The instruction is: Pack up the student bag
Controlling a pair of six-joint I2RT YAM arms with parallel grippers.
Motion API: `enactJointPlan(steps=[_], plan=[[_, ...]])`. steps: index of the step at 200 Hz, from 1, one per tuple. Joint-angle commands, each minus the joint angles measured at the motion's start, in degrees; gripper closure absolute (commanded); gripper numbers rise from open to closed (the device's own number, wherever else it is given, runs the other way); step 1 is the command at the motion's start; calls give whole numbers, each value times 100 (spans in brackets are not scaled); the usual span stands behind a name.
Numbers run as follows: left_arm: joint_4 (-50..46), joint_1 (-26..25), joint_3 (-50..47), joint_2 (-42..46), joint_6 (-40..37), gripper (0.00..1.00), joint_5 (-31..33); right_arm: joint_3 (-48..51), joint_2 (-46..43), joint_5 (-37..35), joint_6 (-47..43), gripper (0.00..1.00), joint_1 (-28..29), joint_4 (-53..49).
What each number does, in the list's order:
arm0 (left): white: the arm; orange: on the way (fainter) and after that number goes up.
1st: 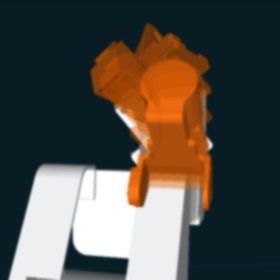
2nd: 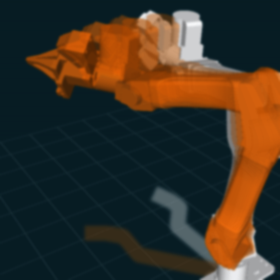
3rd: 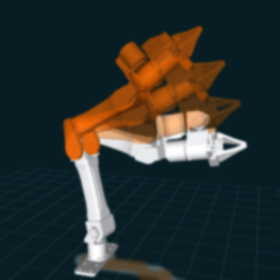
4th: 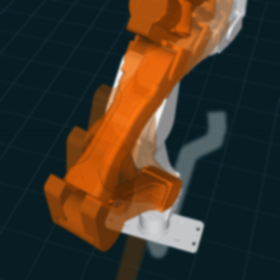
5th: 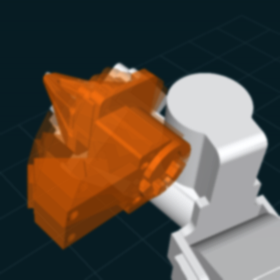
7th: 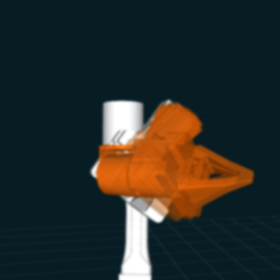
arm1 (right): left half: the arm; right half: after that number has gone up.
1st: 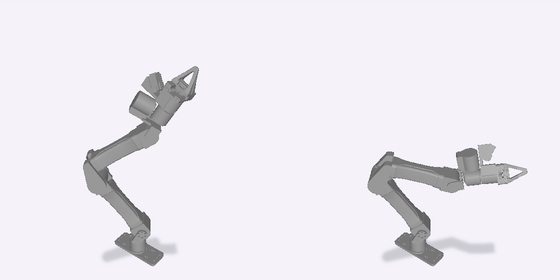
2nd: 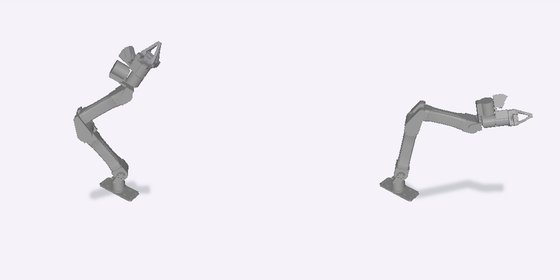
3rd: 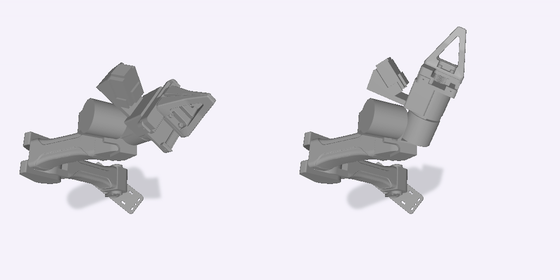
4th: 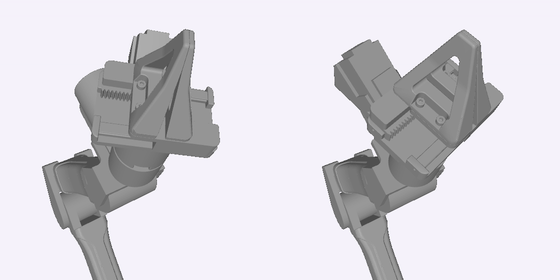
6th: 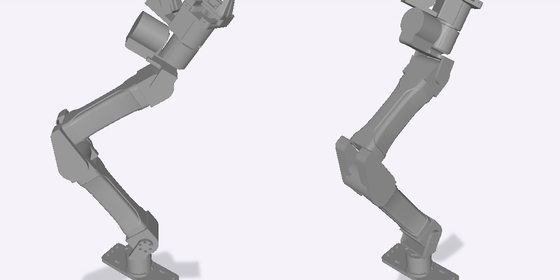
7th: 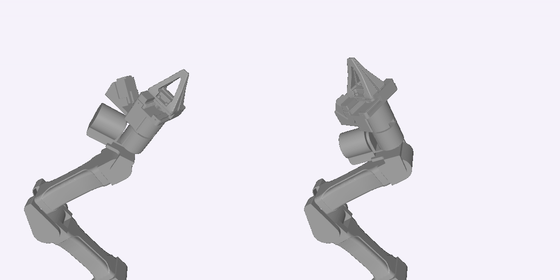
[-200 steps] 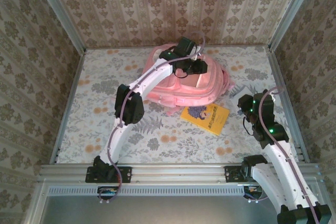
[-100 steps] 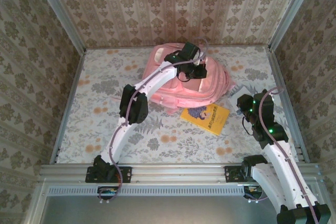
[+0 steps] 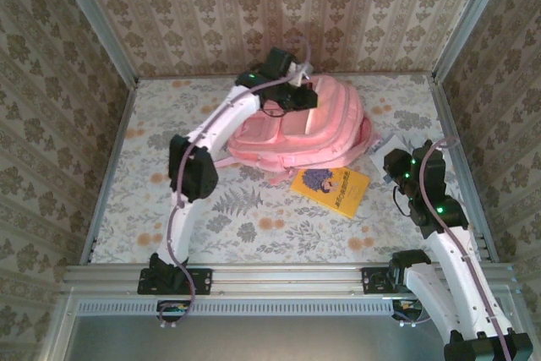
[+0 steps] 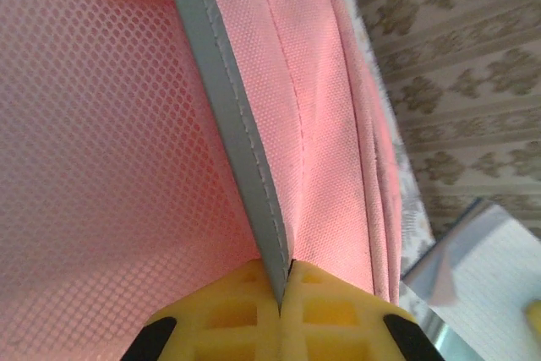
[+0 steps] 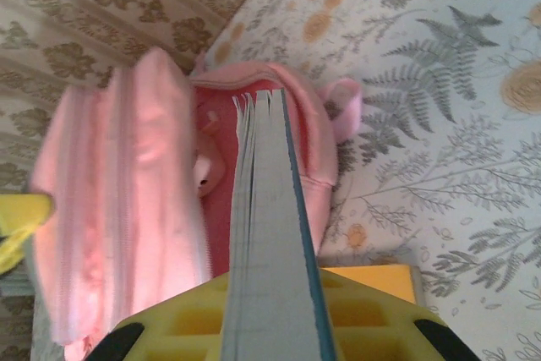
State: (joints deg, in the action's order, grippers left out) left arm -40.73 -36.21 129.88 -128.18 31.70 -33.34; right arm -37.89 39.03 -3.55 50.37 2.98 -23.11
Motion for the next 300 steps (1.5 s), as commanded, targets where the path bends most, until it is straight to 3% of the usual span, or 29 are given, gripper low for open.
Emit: enactJointPlan(steps=[1, 48, 76, 148, 192, 200, 228, 255, 275, 300], plan=[[59, 288, -187, 822, 54, 100, -892, -358, 180, 641, -340, 93, -52, 388], [12, 577, -407, 1354, 33, 100, -1642, -561, 1689, 3434, -136, 94, -130, 2150], [228, 742, -661, 1580, 125, 100, -1982, -559, 2494, 4383, 619, 94, -101, 3568], [1088, 966, -1146, 1985, 685, 100, -2563, -1531, 4512, 4136, 922, 93, 675, 4061], [1342, 1260, -1243, 2077, 934, 100, -2676, -2941, 5849, 3087, 740, 89, 1692, 2923], [1391, 1297, -1288, 2093, 977, 100, -2677, -3238, 6088, 2887, 714, 83, 1879, 2698], [1557, 1465, -1421, 2113, 1106, 100, -2667, -4268, 6843, 2248, 411, 45, 2374, 1860], [1827, 1646, -1625, 2130, 1371, 100, -2669, -4159, 6711, 1891, 306, 23, 2381, 1864], [1839, 1728, -1659, 2156, 1391, 100, -2618, -3963, 6430, 1907, 113, 13, 2315, 1890], [1780, 1890, -1718, 2173, 1426, 100, -2408, -3838, 6089, 2195, -224, 11, 2259, 1829]])
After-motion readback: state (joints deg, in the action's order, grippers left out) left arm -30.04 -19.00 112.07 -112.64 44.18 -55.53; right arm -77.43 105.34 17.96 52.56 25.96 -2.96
